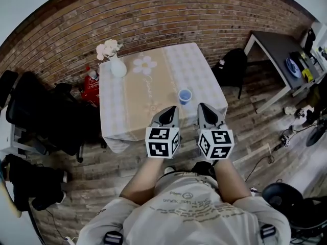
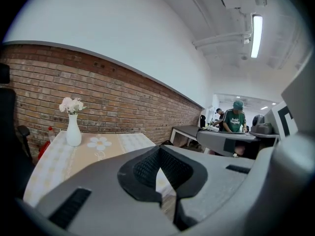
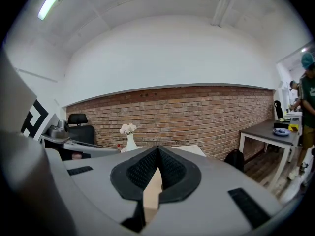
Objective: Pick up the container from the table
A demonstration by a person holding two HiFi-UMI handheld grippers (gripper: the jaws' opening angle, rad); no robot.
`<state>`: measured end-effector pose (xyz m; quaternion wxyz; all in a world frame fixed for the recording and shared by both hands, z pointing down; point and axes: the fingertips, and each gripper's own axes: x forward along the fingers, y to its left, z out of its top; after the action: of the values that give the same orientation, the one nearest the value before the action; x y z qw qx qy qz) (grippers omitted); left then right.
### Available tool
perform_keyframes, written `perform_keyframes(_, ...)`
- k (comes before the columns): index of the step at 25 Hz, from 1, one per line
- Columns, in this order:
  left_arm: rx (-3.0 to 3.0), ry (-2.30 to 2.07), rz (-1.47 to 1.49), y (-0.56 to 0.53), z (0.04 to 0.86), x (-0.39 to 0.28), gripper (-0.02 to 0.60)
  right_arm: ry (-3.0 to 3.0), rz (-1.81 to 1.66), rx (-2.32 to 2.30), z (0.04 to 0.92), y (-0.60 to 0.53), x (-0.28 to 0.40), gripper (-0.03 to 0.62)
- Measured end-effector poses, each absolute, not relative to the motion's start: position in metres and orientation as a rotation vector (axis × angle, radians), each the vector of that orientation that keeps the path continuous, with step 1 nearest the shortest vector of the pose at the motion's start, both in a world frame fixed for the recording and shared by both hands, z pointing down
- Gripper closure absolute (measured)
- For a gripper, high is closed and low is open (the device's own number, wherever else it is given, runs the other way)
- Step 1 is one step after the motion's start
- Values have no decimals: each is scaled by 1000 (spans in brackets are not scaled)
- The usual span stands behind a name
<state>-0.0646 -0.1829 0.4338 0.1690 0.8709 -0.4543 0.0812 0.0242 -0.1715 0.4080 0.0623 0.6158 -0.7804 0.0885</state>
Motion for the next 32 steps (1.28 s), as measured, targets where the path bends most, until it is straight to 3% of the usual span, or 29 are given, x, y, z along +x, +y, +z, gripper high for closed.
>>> perform_keyframes(23,2390,-1460,460,-267,490,-18,578,-2396,402,1706,449,-267,80,592)
perform_keyframes(32,2406,-1345,516,-275,539,8,397,-2361,491,1671,479,-281,102,592)
